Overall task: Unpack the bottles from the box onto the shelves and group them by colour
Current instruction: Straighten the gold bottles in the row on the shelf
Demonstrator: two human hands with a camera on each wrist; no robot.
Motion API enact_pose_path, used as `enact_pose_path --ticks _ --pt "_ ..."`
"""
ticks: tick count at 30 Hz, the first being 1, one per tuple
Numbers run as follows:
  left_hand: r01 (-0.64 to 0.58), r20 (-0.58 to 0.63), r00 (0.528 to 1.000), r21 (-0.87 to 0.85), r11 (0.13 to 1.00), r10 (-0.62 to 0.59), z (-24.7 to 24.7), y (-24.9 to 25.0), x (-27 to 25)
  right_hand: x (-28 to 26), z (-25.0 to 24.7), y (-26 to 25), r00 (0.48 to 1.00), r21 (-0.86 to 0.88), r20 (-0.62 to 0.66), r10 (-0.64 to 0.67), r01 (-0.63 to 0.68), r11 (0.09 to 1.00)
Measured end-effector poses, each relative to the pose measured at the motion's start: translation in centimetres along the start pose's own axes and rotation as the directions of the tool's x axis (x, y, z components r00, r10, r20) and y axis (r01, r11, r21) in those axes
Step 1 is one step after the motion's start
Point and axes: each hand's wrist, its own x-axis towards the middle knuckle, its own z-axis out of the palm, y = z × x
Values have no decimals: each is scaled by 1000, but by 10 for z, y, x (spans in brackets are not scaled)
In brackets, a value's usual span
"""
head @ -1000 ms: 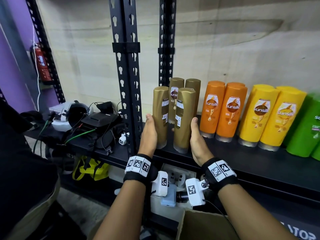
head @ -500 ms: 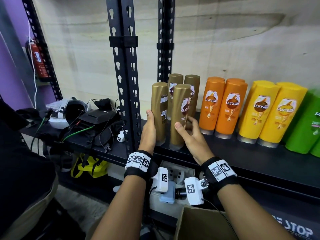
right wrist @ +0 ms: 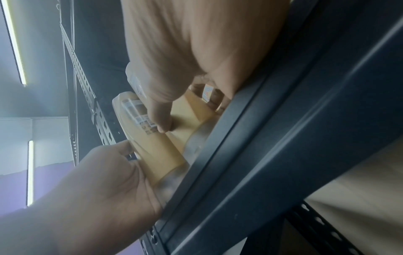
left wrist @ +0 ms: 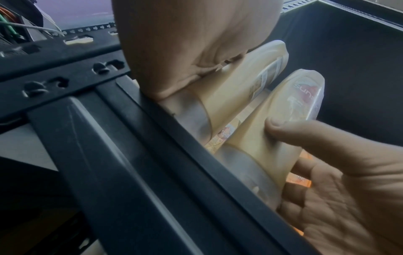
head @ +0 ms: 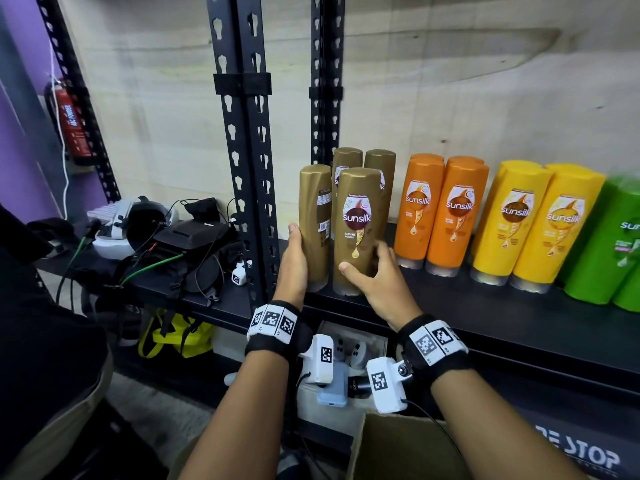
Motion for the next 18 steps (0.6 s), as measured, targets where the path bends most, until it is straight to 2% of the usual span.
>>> enact_pose_path --ticks 11,18 --pt "-2 4 1000 58 998 2 -5 -1 3 -1 1 3 1000 -29 7 -1 1 1000" --pt "-94 17 996 91 991 93 -3 -5 1 -1 1 3 999 -4 29 30 -29 1000"
